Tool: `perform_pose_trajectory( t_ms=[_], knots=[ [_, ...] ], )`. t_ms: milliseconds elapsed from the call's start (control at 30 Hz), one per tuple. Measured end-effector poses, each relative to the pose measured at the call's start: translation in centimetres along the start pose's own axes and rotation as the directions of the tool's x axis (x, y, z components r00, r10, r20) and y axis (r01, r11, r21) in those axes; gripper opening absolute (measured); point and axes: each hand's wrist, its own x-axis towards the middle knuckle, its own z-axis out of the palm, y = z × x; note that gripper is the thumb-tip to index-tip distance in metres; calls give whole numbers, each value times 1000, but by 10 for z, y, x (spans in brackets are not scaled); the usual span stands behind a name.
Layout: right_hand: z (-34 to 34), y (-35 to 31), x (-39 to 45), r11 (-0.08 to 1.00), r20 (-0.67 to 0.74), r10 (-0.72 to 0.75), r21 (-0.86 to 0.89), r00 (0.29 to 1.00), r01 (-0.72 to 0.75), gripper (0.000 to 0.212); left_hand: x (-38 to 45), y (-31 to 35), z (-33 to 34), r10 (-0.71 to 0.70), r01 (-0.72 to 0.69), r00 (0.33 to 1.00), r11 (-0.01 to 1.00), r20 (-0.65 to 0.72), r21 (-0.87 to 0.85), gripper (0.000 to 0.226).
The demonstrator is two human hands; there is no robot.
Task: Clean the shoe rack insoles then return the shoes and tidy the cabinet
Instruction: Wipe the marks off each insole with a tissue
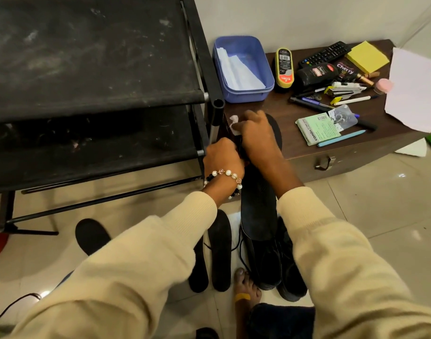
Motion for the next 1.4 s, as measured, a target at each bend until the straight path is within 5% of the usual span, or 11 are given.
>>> perform_pose_trajectory(
  t_ms=[100,467,733,933,1133,1300,1400],
  knots=[
    [-1,15,-1,1000,1,-11,25,1000,11,36,1,-1,1,-1,4,999,998,48,-60,21],
    [-6,40,-21,949,-33,317,17,948,-316,36,5,-4,4,-19,26,998,990,53,-136,29],
    [-9,19,-43,999,84,-37,-1,996,37,38,1,-3,2,-32,36,999,988,29,-153,26],
    [-13,39,-54,963,32,270,8,962,-270,38,0,-5,4,-51,58,998,975,40,-216,32],
    [-12,16,-71,998,104,50,38,993,-55,38,-2,-4,4,-82,88,996,969,36,-230,33],
    [-16,28,-82,944,61,325,34,944,-327,36,-4,-6,4,-93,102,995,946,45,-306,31],
    [-12,3,-85,977,124,215,-25,969,-214,38,-4,-5,4,-109,121,992,941,56,-317,31]
  ],
)
